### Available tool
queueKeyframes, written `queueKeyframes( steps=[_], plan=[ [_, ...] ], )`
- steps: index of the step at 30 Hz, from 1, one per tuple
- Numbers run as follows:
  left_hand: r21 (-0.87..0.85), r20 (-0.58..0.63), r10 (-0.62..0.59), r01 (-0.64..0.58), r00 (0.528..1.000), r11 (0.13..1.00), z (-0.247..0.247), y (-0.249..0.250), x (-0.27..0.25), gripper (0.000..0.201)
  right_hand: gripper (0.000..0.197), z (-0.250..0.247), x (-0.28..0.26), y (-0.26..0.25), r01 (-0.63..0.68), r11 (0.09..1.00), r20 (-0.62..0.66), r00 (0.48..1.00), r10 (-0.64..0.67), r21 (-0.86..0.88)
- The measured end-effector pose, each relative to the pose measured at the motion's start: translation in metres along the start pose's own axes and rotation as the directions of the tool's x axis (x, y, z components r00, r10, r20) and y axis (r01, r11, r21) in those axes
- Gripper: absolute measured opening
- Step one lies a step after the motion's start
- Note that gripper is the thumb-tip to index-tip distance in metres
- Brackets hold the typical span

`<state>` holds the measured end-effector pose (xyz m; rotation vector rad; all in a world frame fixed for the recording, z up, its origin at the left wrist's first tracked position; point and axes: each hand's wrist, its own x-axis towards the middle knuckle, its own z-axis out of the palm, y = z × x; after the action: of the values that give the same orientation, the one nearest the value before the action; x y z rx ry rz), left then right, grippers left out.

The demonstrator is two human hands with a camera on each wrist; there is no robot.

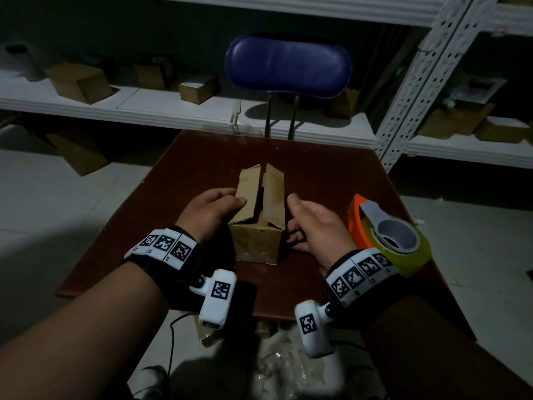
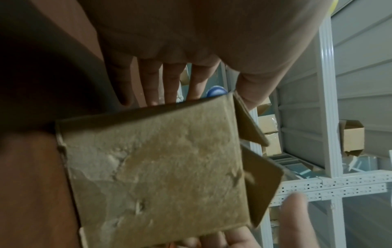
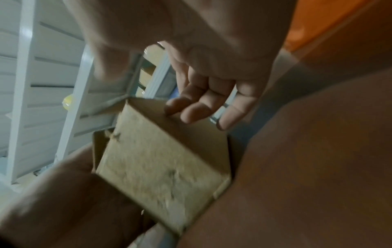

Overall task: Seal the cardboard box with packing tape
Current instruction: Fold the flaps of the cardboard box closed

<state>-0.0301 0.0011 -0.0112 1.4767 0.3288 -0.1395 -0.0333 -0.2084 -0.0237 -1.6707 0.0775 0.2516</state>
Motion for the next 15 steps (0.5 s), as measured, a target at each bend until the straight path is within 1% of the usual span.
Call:
queueKeyframes(
  steps=[1, 2, 5, 8, 11, 13, 15],
  plan=[
    [0.012, -0.004, -0.003, 0.003, 1.0, 1.0, -0.001, 0.001, 0.0, 0.047, 0.051, -0.002, 0.0, -0.004, 0.003, 1.0, -0.03, 1.0, -0.002, 0.026],
    [0.027, -0.009, -0.007, 0.007, 1.0, 1.0, -0.002, 0.001, 0.0, 0.055, 0.047, -0.006, 0.001, -0.008, 0.005, 0.999, -0.059, 0.998, -0.003, 0.044],
    [0.025, -0.015, -0.017, 0.018, 1.0, 1.0, -0.003, 0.002, -0.003, 0.065, 0.048, -0.019, 0.002, -0.018, 0.03, 0.997, -0.156, 0.988, -0.019, 0.067],
    [0.021, -0.017, -0.023, 0.023, 1.0, 1.0, -0.004, 0.002, -0.005, 0.06, 0.043, -0.034, 0.004, -0.024, 0.062, 0.998, -0.282, 0.958, -0.056, 0.015],
    [0.03, -0.028, -0.026, 0.027, 0.999, 0.999, -0.005, 0.003, -0.006, 0.053, 0.043, -0.052, 0.005, -0.024, 0.055, 0.994, -0.414, 0.906, -0.087, -0.089],
    [0.044, -0.027, -0.028, 0.029, 0.999, 0.999, -0.005, 0.004, -0.007, 0.051, 0.043, -0.063, 0.004, -0.024, 0.04, 0.989, -0.457, 0.884, -0.102, -0.143],
    [0.046, -0.026, -0.027, 0.029, 0.999, 0.999, -0.004, 0.005, -0.008, 0.052, 0.033, -0.072, -0.001, -0.025, 0.002, 0.974, -0.459, 0.881, -0.109, -0.228]
  ],
)
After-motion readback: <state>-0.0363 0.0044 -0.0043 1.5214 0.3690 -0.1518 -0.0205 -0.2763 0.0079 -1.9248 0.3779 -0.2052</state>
